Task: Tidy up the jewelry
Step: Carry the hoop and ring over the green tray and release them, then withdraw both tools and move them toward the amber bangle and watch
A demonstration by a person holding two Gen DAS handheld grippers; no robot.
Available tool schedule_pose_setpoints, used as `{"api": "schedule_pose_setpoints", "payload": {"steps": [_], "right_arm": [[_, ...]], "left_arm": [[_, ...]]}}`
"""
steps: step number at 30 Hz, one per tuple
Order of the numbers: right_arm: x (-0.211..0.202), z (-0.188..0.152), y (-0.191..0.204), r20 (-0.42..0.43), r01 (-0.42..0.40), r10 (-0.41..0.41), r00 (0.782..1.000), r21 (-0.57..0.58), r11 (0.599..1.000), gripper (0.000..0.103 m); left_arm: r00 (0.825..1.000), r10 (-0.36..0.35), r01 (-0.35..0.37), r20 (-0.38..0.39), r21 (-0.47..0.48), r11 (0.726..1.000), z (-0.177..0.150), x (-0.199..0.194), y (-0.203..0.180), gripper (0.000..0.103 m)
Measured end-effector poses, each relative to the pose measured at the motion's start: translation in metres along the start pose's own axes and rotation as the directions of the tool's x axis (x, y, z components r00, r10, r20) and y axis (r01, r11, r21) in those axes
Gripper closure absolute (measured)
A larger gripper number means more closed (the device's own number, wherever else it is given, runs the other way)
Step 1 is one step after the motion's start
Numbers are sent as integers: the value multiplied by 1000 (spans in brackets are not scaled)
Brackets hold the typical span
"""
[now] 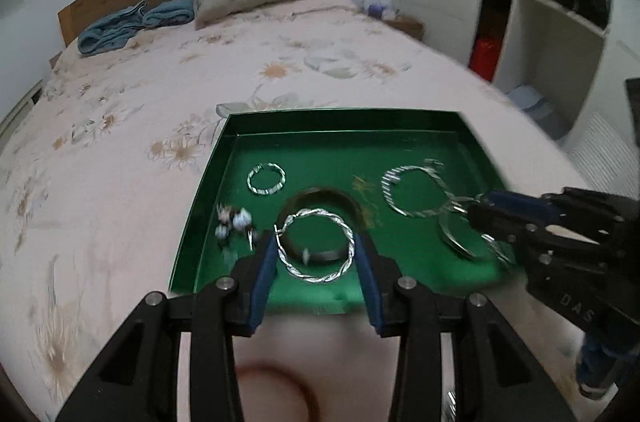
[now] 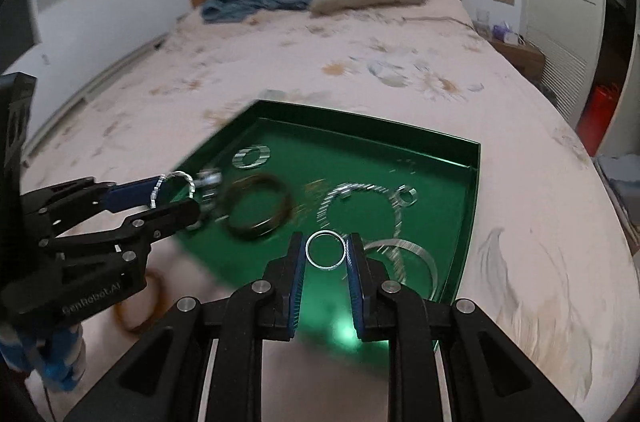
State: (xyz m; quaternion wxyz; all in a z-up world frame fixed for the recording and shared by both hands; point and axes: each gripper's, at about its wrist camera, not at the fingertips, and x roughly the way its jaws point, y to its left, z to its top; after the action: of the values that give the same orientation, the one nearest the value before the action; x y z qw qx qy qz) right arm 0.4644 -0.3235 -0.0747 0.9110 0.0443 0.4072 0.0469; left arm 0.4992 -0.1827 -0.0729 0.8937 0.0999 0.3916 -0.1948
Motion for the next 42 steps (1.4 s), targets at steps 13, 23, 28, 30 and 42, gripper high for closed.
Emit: {"api": "schedule_pose_setpoints", "payload": {"steps": [13, 23, 28, 30, 42], "right_arm": [[66, 9, -33, -135, 111, -112, 985, -12, 994, 82], [4, 8, -21, -23, 67, -67, 997, -2, 998, 62], [-49, -2, -4, 47, 36, -36, 998, 2, 999, 57], [-71, -10, 6, 72, 23, -22, 997, -6, 1000, 55], [-174, -81, 58, 133, -67, 72, 988, -45, 997, 53]], "left_arm": [[977, 143, -161, -156, -110, 981, 24, 88, 40, 64], [989, 142, -146, -41, -102, 984, 23, 16, 48, 64], [985, 172, -168, 24, -118, 979, 3, -44, 48, 64], [984, 176, -170, 39, -126, 977, -6, -63, 47, 63], [964, 207, -191, 167, -107, 976, -82, -190, 16, 59]]}}
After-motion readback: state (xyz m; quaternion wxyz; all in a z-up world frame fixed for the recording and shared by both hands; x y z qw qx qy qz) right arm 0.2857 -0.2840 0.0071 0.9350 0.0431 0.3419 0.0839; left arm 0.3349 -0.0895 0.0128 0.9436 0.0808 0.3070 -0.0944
